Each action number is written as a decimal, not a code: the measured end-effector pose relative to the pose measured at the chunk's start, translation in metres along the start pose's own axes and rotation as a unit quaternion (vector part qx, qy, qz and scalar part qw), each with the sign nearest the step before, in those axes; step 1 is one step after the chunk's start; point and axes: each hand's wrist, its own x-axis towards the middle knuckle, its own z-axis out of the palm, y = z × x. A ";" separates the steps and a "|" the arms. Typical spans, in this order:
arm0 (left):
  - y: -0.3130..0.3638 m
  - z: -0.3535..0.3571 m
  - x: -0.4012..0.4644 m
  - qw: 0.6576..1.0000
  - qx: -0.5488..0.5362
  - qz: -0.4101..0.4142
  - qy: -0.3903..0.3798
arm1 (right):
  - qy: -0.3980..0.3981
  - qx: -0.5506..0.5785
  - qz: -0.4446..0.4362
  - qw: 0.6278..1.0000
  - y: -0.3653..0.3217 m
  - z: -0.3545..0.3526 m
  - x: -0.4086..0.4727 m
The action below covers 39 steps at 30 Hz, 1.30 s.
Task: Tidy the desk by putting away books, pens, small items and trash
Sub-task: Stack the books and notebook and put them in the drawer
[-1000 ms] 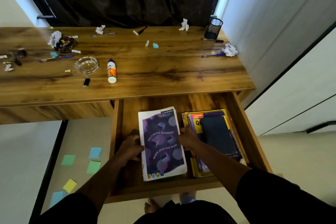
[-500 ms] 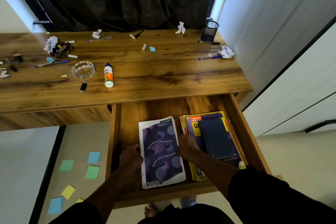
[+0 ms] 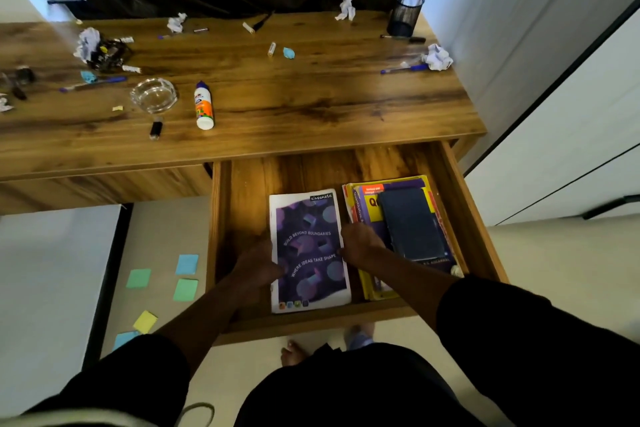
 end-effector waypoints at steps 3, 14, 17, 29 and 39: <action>0.009 0.002 -0.003 0.976 0.177 0.116 0.052 | 0.016 -0.053 -0.025 0.998 0.001 -0.004 -0.004; 0.037 0.028 -0.013 0.910 0.107 0.130 -0.378 | -0.338 0.100 -0.154 0.923 0.010 -0.007 -0.023; 0.040 0.033 -0.014 0.903 0.128 0.146 -0.383 | -0.387 0.080 -0.154 0.906 0.012 -0.008 -0.030; 0.037 0.034 -0.012 0.905 0.123 0.184 -0.363 | -0.367 0.012 -0.173 0.914 0.019 -0.004 -0.039; 0.041 0.027 -0.007 0.904 0.118 0.196 -0.361 | -0.385 0.036 -0.148 0.910 0.009 -0.015 -0.033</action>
